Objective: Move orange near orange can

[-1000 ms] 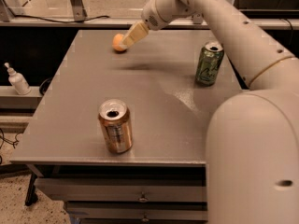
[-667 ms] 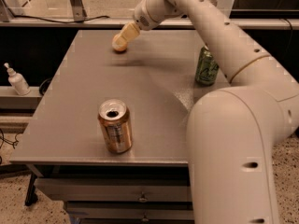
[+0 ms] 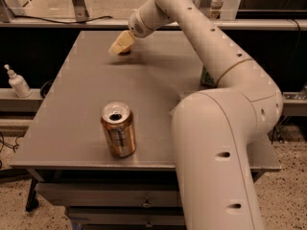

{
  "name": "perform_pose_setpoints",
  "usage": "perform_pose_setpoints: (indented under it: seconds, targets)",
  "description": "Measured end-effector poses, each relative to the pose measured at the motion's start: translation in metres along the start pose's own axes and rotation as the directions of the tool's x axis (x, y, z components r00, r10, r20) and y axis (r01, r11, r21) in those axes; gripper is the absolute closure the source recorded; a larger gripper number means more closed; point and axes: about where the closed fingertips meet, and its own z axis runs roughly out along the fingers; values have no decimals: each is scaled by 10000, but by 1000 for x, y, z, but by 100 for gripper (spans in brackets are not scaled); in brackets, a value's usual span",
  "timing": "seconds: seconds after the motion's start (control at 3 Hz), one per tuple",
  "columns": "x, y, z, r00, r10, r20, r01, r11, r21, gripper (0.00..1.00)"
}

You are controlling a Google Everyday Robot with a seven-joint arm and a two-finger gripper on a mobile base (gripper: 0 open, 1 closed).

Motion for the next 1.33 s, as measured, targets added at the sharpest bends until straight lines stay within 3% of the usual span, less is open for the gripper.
perform_pose_setpoints:
  seconds: [0.33,0.67,1.0,1.33]
  targets:
    - [10,-1,8,9996,207,-214,-209,9997,-93,16]
    - [11,-2,10,9993,260,-272,-263,9996,-97,40]
    - [6,-3,-1,9997,212,-147,-213,9998,-26,72]
    - [3,5,-31,9998,80,156,-79,10000,-40,95]
